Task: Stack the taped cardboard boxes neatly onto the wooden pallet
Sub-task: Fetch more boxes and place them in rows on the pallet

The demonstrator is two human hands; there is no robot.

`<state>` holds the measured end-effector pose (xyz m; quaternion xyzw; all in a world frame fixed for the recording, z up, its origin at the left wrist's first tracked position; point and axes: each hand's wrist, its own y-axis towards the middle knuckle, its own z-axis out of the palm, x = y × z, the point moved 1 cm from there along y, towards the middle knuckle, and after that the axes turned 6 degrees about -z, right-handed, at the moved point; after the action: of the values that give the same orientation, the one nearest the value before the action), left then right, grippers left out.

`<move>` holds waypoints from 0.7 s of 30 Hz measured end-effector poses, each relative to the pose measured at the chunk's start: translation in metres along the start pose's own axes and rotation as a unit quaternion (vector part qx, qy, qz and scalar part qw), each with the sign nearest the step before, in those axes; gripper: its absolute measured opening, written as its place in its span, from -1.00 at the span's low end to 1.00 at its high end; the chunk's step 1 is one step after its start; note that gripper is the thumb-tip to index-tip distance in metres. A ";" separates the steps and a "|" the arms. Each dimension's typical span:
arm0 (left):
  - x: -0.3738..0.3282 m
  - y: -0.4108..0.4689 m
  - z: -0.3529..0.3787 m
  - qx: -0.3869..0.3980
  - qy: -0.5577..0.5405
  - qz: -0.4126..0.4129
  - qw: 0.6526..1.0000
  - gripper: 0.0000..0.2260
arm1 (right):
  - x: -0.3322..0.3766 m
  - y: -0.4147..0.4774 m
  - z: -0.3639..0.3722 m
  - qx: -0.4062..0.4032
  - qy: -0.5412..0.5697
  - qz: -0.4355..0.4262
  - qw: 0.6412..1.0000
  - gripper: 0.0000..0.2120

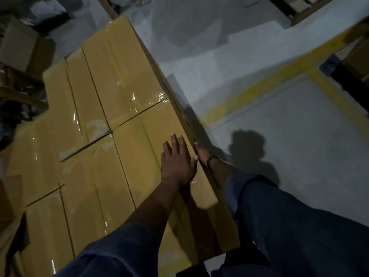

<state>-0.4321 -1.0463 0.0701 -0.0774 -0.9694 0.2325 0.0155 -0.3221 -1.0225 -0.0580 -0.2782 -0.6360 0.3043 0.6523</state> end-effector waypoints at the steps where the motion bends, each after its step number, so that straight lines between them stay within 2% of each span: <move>1: 0.000 0.000 -0.001 0.001 -0.001 -0.001 1.000 -0.24 | 0.001 -0.001 0.000 0.002 -0.003 0.003 1.000 -0.43; 6: 0.005 0.002 0.000 0.009 0.006 0.006 1.000 -0.24 | -0.016 0.026 -0.005 0.013 -0.031 0.012 0.999 -0.22; 11: 0.009 -0.006 0.003 0.007 0.010 0.006 1.000 -0.25 | 0.012 -0.015 -0.005 -0.009 -0.033 -0.021 0.999 -0.39; 15: 0.024 -0.026 0.013 0.001 0.010 0.010 1.000 -0.25 | 0.016 -0.045 -0.003 -0.014 0.043 -0.043 0.998 -0.49; 17: 0.037 -0.037 0.020 0.001 0.011 0.020 1.000 -0.25 | 0.015 -0.060 -0.002 -0.042 0.050 -0.064 0.996 -0.52; 21: 0.067 -0.059 0.032 -0.010 0.008 0.043 0.999 -0.25 | 0.010 -0.092 0.007 -0.128 -0.019 -0.139 0.982 -0.58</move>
<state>-0.5089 -1.1024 0.0678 -0.1213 -0.9673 0.2223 0.0125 -0.3250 -1.0760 0.0175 -0.2621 -0.7148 0.1318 0.6348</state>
